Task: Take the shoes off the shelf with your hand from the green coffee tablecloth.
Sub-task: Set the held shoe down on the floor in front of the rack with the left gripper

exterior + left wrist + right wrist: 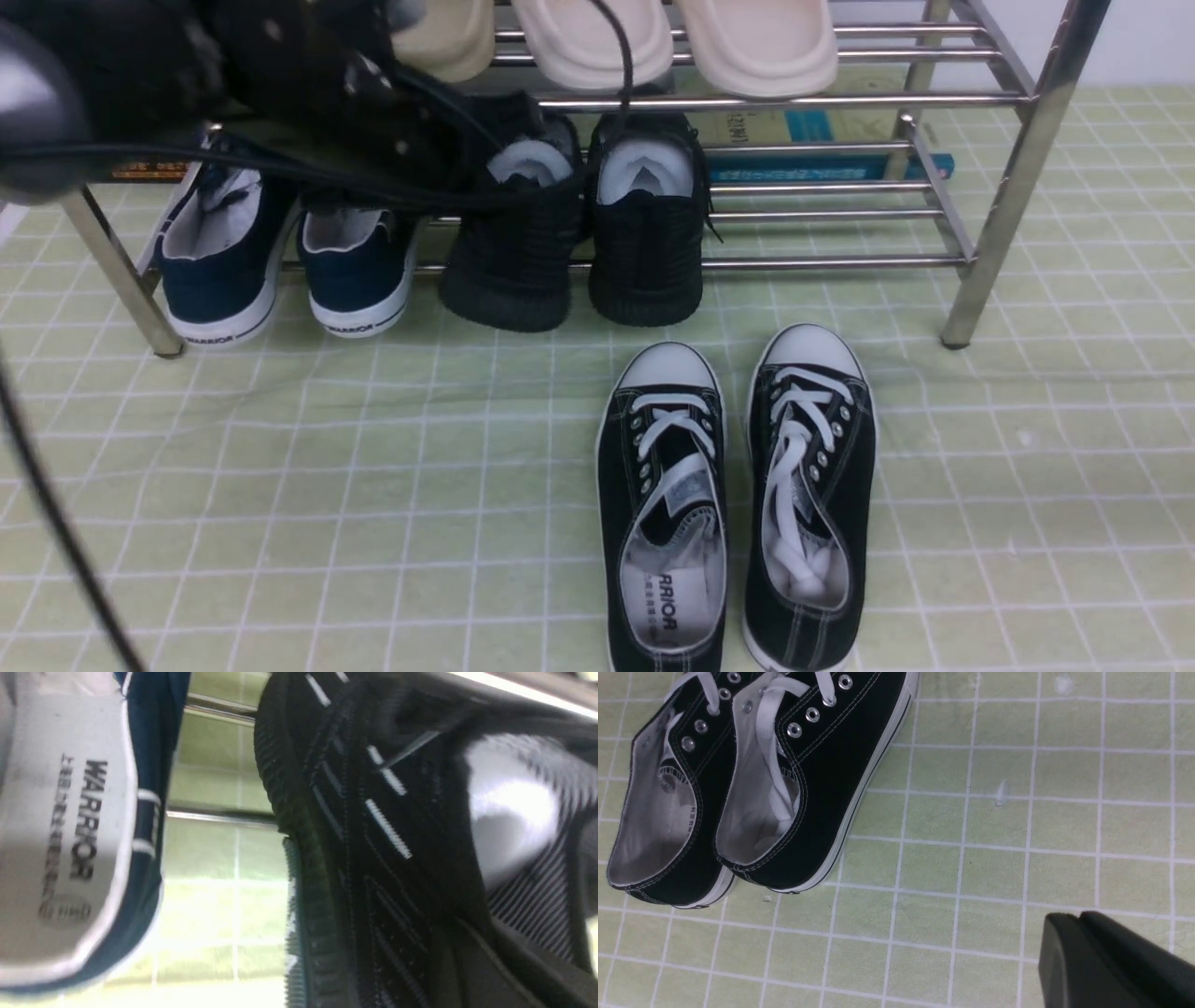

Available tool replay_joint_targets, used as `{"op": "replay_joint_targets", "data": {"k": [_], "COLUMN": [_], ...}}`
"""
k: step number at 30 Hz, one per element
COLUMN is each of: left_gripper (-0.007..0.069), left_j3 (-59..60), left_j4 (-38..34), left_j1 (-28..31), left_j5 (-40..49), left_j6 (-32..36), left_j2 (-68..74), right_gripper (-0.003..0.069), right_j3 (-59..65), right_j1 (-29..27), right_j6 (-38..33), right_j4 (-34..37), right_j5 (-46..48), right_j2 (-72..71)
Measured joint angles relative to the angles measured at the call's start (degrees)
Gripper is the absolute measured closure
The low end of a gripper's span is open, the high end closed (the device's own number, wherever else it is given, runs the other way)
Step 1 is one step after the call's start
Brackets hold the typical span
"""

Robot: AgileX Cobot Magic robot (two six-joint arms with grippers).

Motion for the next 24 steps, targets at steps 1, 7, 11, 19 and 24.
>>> {"op": "replay_joint_targets", "data": {"k": [1, 7, 11, 19, 24], "left_gripper": [0.0604, 0.0604, 0.0604, 0.0604, 0.0604], "left_j3": [0.0, 0.0, 0.1, 10.2, 25.1], "left_j4": [0.0, 0.2, 0.4, 0.5, 0.7], "left_j1": [0.0, 0.0, 0.0, -0.1, -0.2], "left_j5": [1.9, 13.1, 18.9, 23.7, 16.9], "left_j6": [0.0, 1.0, 2.2, 2.5, -1.4], "left_j2": [-1.5, -9.2, -14.9, -25.3, -31.2], "right_gripper": [0.0613, 0.0606, 0.0601, 0.0593, 0.0587], "right_j3": [0.0, 0.0, 0.0, 0.0, 0.0], "right_j1": [0.0, 0.0, 0.0, 0.0, 0.0], "right_j6": [0.0, 0.0, 0.0, 0.0, 0.0], "right_j4": [0.0, 0.0, 0.0, 0.0, 0.1], "right_j5": [0.0, 0.0, 0.0, -0.1, -0.2], "right_j2": [0.0, 0.0, 0.0, 0.0, 0.0]}}
